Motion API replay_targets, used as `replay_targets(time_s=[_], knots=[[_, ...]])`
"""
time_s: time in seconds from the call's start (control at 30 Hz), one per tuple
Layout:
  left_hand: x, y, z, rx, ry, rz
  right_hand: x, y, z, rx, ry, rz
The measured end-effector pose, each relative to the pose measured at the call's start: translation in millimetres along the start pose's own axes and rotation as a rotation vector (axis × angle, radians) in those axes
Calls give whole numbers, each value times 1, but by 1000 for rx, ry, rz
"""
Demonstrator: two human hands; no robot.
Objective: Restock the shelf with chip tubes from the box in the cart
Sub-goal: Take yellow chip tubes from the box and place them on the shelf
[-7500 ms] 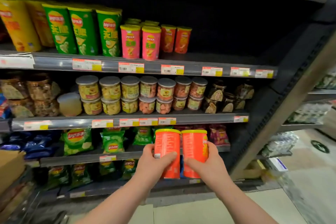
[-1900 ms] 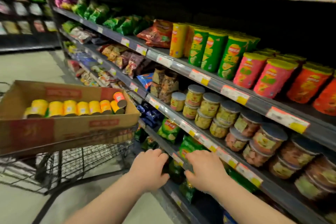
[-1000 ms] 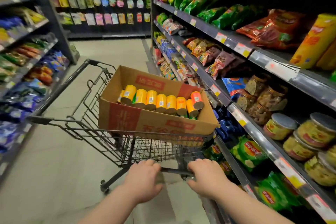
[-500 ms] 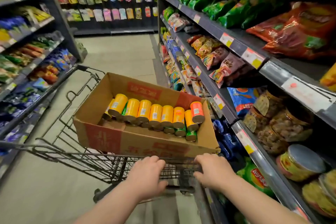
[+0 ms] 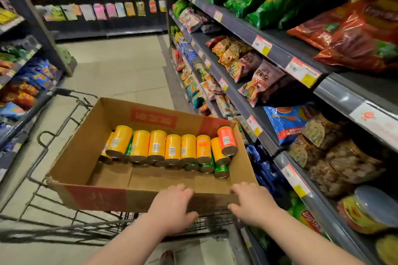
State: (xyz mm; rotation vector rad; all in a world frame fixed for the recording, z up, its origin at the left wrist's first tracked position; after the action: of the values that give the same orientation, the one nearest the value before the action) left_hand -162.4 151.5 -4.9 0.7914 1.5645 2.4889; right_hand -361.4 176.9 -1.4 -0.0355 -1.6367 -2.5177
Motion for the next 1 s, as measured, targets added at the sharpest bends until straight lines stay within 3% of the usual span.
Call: replay_targets(time_s=[0.53, 1.0], knots=[[-125, 72, -120, -79, -96, 46, -45, 45, -121, -102, -212, -50], [-141, 50, -163, -196, -25, 147, -5, 25, -176, -215, -285, -70]])
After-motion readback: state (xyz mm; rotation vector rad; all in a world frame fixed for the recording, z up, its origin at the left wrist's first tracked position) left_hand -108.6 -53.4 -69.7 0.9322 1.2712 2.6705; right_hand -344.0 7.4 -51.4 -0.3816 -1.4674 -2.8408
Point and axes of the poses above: each hand's wrist, its own z-axis away from the middle knuckle, its own y-axis out of the back of the hand, x = y × z, the point moved 2 cm from there along -z, towards the middle knuckle, and after that the axes turned 15 degrees about z, right-handed, at the moved point
